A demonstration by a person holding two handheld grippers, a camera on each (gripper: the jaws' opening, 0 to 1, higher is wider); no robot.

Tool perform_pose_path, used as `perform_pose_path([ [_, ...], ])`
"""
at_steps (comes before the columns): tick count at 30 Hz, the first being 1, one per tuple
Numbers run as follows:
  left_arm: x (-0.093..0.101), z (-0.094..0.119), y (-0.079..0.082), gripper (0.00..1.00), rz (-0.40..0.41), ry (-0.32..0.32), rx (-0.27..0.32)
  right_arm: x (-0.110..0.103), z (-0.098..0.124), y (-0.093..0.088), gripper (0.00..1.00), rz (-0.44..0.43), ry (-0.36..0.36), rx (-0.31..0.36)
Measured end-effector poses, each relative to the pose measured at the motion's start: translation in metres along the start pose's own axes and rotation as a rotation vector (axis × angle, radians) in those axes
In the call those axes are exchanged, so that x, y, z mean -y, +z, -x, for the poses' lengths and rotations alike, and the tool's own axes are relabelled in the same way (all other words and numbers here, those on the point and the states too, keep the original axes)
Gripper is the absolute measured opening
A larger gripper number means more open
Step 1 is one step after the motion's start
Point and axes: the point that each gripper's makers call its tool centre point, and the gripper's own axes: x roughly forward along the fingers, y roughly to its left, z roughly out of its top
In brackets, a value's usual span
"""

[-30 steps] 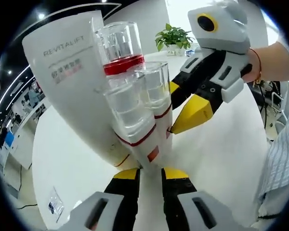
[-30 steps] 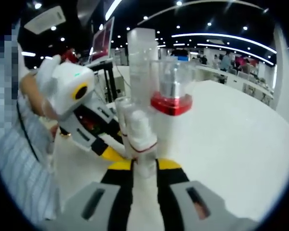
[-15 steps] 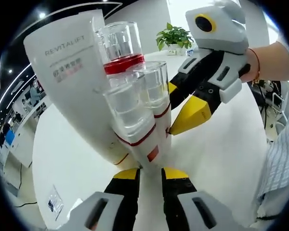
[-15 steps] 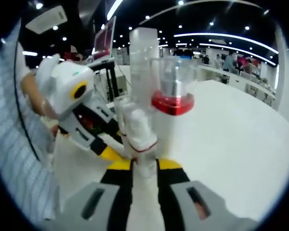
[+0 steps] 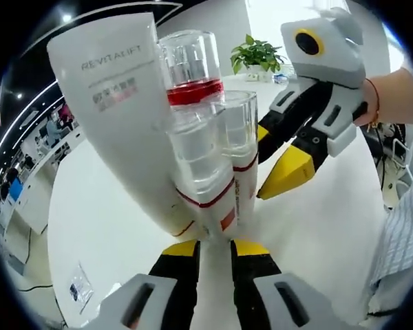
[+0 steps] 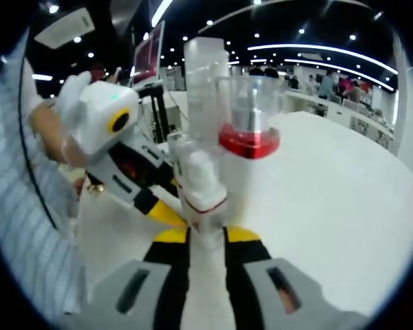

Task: Arrange the skincare products in the storage area until every visible bottle or jar stands upright without overlapping.

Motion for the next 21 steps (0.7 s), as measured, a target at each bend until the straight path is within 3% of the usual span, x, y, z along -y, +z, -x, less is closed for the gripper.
perform_pose_path([
  [21,0.0035,0.0019,-0.0008,0.18,-0.006,0.0,0.002,0.0018,-0.0007,0.0027,0.17,0.007,-0.026,0.002],
])
